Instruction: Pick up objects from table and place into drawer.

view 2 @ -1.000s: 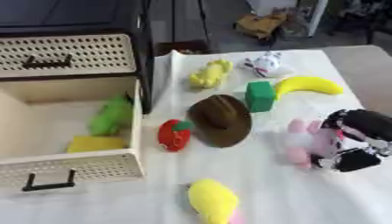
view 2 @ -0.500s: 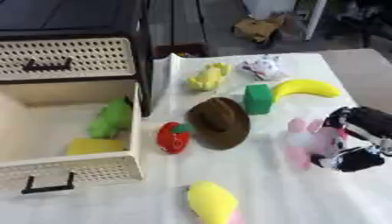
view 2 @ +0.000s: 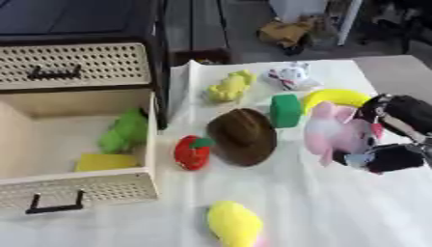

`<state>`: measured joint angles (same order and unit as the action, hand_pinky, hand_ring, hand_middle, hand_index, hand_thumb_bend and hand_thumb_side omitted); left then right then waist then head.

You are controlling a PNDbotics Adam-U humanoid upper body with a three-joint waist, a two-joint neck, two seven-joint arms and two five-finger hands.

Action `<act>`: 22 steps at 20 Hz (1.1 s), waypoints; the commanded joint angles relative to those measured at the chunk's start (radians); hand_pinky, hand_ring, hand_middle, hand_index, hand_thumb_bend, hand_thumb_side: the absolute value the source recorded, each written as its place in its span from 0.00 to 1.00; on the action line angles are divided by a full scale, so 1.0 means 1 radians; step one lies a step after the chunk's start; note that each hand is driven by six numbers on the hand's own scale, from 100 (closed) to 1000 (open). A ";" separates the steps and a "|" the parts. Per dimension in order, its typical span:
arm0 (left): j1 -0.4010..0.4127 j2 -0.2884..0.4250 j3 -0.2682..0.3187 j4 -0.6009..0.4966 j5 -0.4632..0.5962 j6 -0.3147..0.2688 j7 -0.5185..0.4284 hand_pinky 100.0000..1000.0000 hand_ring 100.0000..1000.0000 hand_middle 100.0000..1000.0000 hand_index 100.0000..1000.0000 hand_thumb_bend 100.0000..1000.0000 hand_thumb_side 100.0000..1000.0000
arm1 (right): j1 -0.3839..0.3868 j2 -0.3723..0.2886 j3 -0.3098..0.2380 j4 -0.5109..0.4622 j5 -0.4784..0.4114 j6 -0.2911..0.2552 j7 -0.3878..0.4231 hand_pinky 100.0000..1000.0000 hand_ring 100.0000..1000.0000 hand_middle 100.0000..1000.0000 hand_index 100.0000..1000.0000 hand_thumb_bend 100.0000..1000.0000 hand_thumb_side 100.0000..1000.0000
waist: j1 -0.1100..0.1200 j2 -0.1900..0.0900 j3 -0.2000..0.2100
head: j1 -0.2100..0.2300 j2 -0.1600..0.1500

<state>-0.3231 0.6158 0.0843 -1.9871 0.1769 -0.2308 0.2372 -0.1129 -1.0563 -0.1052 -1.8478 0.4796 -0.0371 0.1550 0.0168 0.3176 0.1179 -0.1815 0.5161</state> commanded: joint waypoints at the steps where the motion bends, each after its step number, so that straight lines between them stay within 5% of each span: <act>1: -0.006 0.027 0.015 -0.013 0.005 -0.003 0.000 0.51 0.70 0.61 0.88 0.00 1.00 | -0.027 -0.063 -0.016 -0.087 -0.043 0.017 -0.014 0.55 0.56 0.40 0.54 0.53 0.63 | -0.003 -0.024 0.004 | 0.002 -0.004; 13: -0.016 0.028 0.005 -0.013 0.016 -0.001 -0.013 0.51 0.70 0.61 0.88 0.00 1.00 | -0.247 -0.099 0.062 -0.152 -0.167 0.020 0.034 0.54 0.55 0.38 0.53 0.56 0.67 | -0.015 -0.036 0.039 | -0.019 0.007; 14: -0.017 0.028 0.004 -0.013 0.018 -0.002 -0.014 0.51 0.70 0.61 0.88 0.00 1.00 | -0.270 -0.096 0.069 -0.152 -0.180 0.021 0.041 0.54 0.55 0.38 0.53 0.53 0.74 | -0.016 -0.037 0.043 | -0.022 0.008; 15: -0.019 0.028 0.003 -0.013 0.020 -0.002 -0.015 0.51 0.70 0.61 0.88 0.00 1.00 | -0.294 -0.091 0.076 -0.152 -0.193 0.023 0.049 0.54 0.54 0.38 0.52 0.57 0.67 | -0.018 -0.038 0.049 | -0.026 0.009; 22: -0.029 0.028 -0.003 -0.013 0.029 0.001 -0.026 0.52 0.70 0.61 0.88 0.00 1.00 | -0.467 -0.033 0.138 -0.150 -0.253 0.078 0.131 0.53 0.53 0.37 0.52 0.60 0.67 | -0.029 -0.042 0.076 | -0.046 0.006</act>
<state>-0.3368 0.6159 0.0767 -1.9871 0.2012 -0.2301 0.2152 -0.5619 -1.0787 0.0327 -1.9845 0.2443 0.0321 0.2699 -0.0138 0.2974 0.1935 -0.2219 0.5219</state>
